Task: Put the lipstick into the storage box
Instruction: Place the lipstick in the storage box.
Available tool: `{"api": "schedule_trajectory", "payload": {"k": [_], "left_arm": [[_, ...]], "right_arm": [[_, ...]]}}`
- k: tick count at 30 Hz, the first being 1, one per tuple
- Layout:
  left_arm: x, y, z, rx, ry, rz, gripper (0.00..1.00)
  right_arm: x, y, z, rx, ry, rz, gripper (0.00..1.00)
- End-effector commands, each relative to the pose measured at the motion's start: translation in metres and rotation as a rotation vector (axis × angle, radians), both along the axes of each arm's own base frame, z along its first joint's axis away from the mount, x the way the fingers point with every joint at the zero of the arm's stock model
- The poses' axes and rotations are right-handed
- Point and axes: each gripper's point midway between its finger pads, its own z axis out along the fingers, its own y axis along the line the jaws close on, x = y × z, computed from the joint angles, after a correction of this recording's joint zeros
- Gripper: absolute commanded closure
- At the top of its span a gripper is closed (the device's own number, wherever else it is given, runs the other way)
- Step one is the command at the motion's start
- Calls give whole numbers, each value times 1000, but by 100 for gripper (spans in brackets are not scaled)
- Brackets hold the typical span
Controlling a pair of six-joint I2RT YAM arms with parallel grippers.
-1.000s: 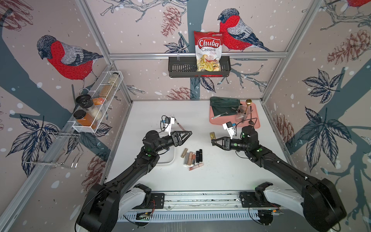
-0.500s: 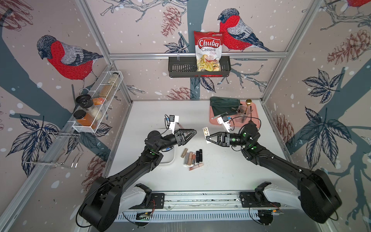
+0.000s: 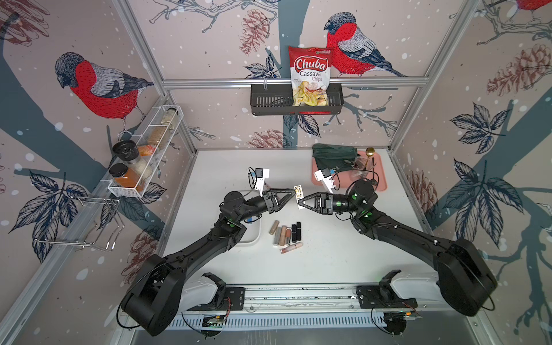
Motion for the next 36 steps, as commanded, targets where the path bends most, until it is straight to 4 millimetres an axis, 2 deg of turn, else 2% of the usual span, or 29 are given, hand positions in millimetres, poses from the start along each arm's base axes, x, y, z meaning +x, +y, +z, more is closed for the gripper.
{"api": "schedule_trajectory", "payload": {"k": [1,8,15,19,27,30,34,35,36], "left_arm": [[-9,-5,11,-16,-50,-46,42],[-13,-4,10,2,-51,-49,41],[-14,-8,7,15,-40,-71,49],[-16,-9,6,19,-37,-88,58],[-19,-10,3,25,-32,-111,90],[-19,-10,1,28,-29,-113,98],[-16,-8,-4,49,-14,-92,98],[-14,-7,-7,59,-6,-80,98],[-12,-5,-8,67,-3,-69,98]], "right_arm": [[-8,4,-1,-4,-14,45,74],[-2,4,-6,-24,-8,26,75],[-2,8,-8,-31,-10,34,75],[0,9,-9,-42,-16,28,75],[3,9,-14,-55,-12,21,72],[6,8,-14,-54,-11,9,56],[11,4,-9,-43,-15,-12,14],[12,1,-8,-40,-16,-18,1],[14,-1,-7,-40,-16,-27,0]]}}
